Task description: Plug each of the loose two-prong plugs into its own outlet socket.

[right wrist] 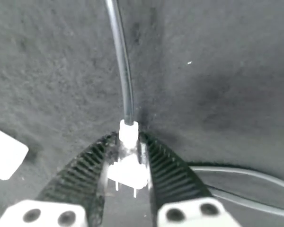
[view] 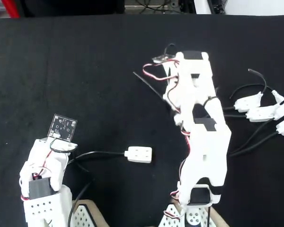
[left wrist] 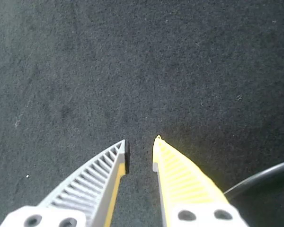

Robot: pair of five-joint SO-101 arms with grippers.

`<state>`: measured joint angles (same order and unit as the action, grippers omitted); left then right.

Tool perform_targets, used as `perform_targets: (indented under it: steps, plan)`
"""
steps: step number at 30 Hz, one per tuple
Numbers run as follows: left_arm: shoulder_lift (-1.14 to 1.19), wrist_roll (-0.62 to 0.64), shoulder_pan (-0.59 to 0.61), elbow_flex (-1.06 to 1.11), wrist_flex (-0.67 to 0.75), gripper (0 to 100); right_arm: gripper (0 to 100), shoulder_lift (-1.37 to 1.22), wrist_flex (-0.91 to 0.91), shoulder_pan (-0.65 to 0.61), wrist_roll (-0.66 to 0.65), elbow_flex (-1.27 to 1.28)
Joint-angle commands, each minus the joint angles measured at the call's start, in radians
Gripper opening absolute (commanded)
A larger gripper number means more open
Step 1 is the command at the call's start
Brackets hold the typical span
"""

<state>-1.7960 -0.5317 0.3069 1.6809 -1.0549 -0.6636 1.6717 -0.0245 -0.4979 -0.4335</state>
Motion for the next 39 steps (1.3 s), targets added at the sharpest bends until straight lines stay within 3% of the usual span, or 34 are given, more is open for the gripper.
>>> perform_targets:
  steps: [1,7,13,23,30,39]
  plan:
    - [-0.006,-0.009,0.004,0.019,0.012,11,1.2,0.007,0.012,-0.005,-0.006,-0.101]
    - [-0.006,-0.009,0.004,0.019,0.012,11,2.8,-0.031,-0.06,-0.092,0.002,-0.085]
    - [-0.006,-0.009,0.004,0.019,0.012,11,21.6,-0.124,-0.058,-0.121,-0.058,-0.105]
    - [-0.006,-0.009,0.004,0.019,0.012,11,15.6,-0.128,0.089,-0.052,-0.077,-0.285]
    - [-0.006,-0.009,0.004,0.019,0.012,11,15.5,-0.134,0.087,-0.028,-0.198,-0.226]
    - [-0.006,-0.009,0.004,0.019,0.012,11,15.5,-0.136,0.052,-0.087,-0.195,-0.09]
